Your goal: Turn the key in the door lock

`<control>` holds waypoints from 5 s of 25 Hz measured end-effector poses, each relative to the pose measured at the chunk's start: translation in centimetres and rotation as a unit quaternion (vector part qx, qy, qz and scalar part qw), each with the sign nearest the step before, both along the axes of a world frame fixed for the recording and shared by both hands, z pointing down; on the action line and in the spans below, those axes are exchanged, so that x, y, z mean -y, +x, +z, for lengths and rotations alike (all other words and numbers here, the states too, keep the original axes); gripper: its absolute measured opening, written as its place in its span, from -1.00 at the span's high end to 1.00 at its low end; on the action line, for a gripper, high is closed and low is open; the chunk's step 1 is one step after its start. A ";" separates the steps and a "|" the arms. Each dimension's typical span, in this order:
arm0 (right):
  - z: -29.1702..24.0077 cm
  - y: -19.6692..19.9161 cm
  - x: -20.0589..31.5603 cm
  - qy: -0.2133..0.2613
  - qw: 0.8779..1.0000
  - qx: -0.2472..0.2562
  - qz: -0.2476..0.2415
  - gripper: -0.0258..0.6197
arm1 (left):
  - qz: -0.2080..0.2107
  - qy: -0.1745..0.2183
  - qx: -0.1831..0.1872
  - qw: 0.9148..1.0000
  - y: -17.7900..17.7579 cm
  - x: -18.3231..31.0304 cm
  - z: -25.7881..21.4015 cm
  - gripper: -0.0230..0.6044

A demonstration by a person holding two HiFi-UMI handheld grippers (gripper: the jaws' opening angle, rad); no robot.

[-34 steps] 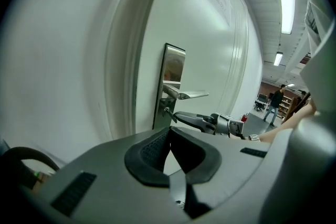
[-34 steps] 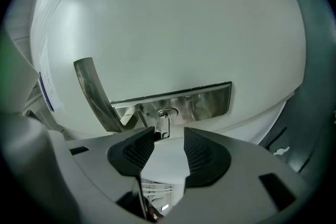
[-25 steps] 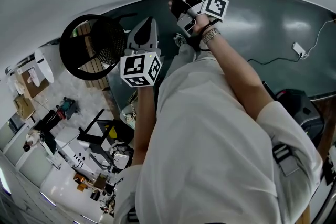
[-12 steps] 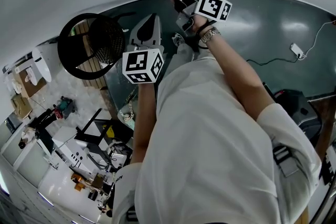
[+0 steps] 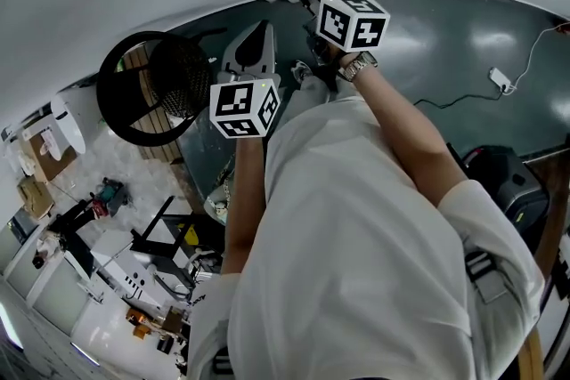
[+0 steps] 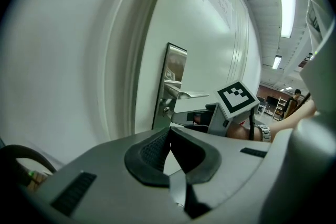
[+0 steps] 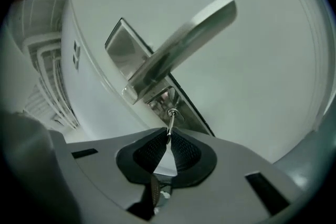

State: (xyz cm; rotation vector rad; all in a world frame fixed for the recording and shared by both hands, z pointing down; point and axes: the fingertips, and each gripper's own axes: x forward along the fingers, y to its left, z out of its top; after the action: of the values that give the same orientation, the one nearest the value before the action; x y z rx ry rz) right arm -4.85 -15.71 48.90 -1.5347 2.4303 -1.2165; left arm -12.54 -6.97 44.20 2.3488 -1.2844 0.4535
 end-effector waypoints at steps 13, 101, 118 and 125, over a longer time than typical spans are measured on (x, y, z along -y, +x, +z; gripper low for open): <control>0.2 -0.7 -0.2 0.020 0.971 -0.238 0.028 0.84 | 0.050 0.013 -0.042 0.998 -2.3 2.2 -0.2 0.90; 1.7 0.1 -0.5 -0.097 0.908 0.404 -0.047 0.70 | -0.076 -0.004 0.006 0.997 1.2 -0.8 0.3 0.90; 0.2 0.2 -0.4 -0.063 0.966 0.250 -0.001 0.79 | -0.036 -0.004 -0.023 0.999 -0.9 0.6 0.3 0.90; -0.1 0.3 -0.4 -0.045 0.985 0.168 0.020 0.79 | -0.002 0.000 -0.038 0.999 -1.9 1.6 0.2 0.90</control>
State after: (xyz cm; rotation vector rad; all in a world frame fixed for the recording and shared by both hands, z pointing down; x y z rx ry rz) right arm -4.53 -15.32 48.85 -1.2654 2.1468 -1.4600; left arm -14.49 -8.61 44.44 2.3396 -1.2554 0.3589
